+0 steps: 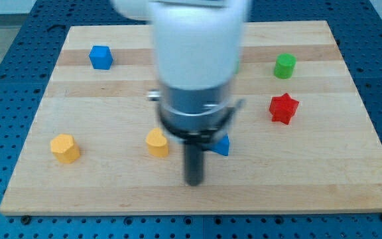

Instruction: Move yellow heart to the center

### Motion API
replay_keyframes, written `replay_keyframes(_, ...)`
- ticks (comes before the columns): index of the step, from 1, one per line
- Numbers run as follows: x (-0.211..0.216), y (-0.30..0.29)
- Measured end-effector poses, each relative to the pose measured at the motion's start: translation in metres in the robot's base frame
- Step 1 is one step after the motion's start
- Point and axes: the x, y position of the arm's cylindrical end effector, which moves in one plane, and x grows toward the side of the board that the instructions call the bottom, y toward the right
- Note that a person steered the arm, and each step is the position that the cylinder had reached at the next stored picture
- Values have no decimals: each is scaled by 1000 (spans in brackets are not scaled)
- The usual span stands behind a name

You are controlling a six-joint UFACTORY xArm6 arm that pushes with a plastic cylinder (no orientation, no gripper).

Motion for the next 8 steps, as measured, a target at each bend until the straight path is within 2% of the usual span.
replay_keyframes(1,-4,-64)
replay_keyframes(2,-32,-71)
replay_keyframes(3,-44,-39)
replay_keyframes(5,-38,-39)
replay_keyframes(6,-55,-36)
replay_keyframes(7,-91,-32)
replay_keyframes(8,-93,-42)
